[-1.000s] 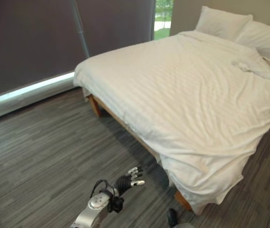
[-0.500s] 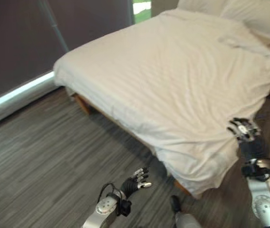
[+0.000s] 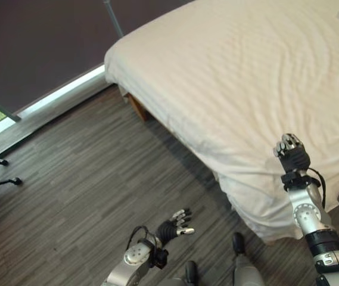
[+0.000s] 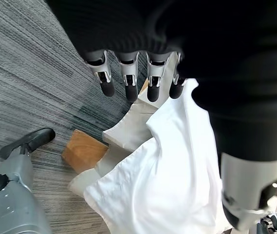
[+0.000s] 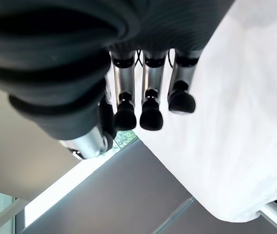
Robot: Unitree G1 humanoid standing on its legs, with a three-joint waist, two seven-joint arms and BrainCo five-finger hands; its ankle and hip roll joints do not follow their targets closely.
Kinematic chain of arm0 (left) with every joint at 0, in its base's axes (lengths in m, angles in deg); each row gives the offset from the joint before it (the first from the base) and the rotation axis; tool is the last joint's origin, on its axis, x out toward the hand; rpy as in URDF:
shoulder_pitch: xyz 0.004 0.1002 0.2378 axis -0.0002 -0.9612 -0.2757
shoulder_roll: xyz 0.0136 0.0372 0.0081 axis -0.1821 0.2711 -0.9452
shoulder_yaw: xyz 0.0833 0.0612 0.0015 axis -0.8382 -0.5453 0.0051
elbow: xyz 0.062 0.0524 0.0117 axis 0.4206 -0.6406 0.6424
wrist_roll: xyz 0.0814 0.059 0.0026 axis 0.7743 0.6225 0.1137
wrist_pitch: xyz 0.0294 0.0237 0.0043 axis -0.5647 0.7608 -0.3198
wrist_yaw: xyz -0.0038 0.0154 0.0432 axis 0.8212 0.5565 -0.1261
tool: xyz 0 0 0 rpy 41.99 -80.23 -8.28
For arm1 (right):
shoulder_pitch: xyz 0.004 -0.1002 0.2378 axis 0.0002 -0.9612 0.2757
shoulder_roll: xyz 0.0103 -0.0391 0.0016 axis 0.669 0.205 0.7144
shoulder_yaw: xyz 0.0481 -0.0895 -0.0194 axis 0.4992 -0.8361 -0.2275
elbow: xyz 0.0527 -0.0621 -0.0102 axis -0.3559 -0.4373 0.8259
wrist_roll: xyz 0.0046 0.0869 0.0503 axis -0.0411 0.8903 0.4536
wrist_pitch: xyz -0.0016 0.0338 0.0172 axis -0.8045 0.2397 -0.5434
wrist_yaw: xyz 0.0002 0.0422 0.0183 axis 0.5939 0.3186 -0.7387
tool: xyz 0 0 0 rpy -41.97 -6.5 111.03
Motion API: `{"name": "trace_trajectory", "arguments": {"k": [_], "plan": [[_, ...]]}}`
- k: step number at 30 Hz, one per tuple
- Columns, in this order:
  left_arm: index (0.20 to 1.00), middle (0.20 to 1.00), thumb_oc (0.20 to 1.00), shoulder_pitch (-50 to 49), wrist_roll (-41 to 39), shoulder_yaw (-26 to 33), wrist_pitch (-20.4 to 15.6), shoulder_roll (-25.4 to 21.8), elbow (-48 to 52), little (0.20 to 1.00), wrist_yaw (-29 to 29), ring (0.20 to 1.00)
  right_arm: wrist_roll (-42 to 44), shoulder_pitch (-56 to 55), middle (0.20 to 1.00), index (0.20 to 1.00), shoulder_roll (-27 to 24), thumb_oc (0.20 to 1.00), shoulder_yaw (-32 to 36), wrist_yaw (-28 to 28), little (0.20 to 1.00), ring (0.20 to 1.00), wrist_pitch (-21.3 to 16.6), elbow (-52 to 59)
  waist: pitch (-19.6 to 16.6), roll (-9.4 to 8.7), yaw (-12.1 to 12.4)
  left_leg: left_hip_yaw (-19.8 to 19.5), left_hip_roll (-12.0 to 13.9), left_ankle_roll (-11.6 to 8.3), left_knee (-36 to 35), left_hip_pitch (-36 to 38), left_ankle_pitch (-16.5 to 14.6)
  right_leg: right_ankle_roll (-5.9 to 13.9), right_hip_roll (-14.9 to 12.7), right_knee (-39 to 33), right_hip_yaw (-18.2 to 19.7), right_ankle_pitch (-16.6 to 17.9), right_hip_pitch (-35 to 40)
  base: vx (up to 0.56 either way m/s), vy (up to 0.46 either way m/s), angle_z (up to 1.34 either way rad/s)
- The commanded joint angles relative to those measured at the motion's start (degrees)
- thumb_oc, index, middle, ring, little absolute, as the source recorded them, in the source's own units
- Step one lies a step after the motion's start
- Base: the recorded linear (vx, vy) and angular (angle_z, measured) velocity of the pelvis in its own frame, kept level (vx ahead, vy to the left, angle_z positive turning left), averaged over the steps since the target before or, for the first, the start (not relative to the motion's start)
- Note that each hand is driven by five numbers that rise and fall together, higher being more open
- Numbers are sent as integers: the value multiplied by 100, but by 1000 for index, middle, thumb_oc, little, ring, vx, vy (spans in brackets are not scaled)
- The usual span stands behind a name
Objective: Making the bed.
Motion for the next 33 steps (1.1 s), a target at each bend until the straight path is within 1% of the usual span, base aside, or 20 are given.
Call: {"name": "trace_trajectory", "arguments": {"k": [1,6,10,12,17,23,25,26,28,31,32,33], "plan": [[1000,1000,1000,305,-200,-31,-275,32,81,1000,-3,1000,64,412,200,200,-158,200,180,15,200,200,-292,172,136,38,141,-276,60,-184,24,-633,465,180,170,65,-142,-118,292,11,-31,-1],[1000,1000,1000,295,-99,43,-281,108,12,1000,-2,1000,16,-3,200,200,-136,200,464,-10,200,200,-330,479,172,66,56,-269,73,-191,24,-670,467,159,188,65,-118,-129,236,9,-9,-1],[1000,1000,1000,341,-19,121,-299,142,-22,1000,-40,1000,-26,-469,200,200,-56,200,851,52,200,200,-425,692,195,61,-52,-278,86,-191,24,-708,457,146,204,65,-84,-142,186,25,-19,0],[1000,1000,1000,367,-15,139,-308,147,-47,1000,-56,1000,-36,-515,200,200,-39,200,886,56,200,200,-434,684,204,59,-66,-275,85,-190,24,-715,455,143,212,65,-77,-142,172,25,-17,-5],[1000,1000,1000,433,-14,203,-332,163,-55,1000,-108,1000,-141,-707,200,200,50,200,1022,157,200,200,-422,514,239,32,-142,-213,102,-190,24,-782,441,142,245,65,5,-120,59,16,-17,-10],[1000,1000,1000,472,-70,174,-350,172,-69,1000,-142,1000,-237,-481,200,200,-116,200,998,261,200,200,-346,47,271,59,-113,-205,107,-199,24,-828,446,133,242,65,18,-119,5,4,-6,-2],[1000,1000,1000,437,-135,144,-331,158,-69,1000,-151,1000,-201,-263,200,200,-220,200,998,326,200,200,-321,-357,309,109,-76,-242,87,-210,24,-839,457,115,232,65,-12,-134,7,10,-15,0],[1000,1000,1000,440,-135,146,-331,159,-70,1000,-151,1000,-196,-252,200,200,-225,200,996,318,200,200,-323,-372,311,111,-80,-245,87,-210,24,-841,457,115,232,65,-15,-135,6,0,0,0],[1000,1000,1000,441,-168,134,-331,132,-70,1000,-157,1000,-247,-112,200,200,-302,200,992,382,200,200,-268,-876,337,166,-36,-270,76,-217,24,-874,473,108,224,65,-32,-132,-16,-4,-9,5],[1000,1000,1000,482,-240,83,-318,112,-106,1000,-160,1000,-370,220,200,200,-522,200,1060,557,200,200,-77,-2324,368,252,29,-296,59,-221,24,-915,486,101,221,65,-48,-127,-46,-3,-3,2],[1000,1000,1000,511,-260,78,-312,110,-91,1000,-156,1000,-398,332,200,200,-604,200,1110,559,200,200,6,-2933,396,297,58,-313,55,-223,24,-927,493,97,219,65,-62,-127,-51,0,-11,4],[1000,1000,1000,511,-298,95,-308,135,-78,1000,-131,1000,-475,302,200,200,-606,200,1247,514,200,200,190,-3755,430,361,80,-340,44,-226,24,-929,503,93,215,65,-92,-138,-45,0,0,0]]}}
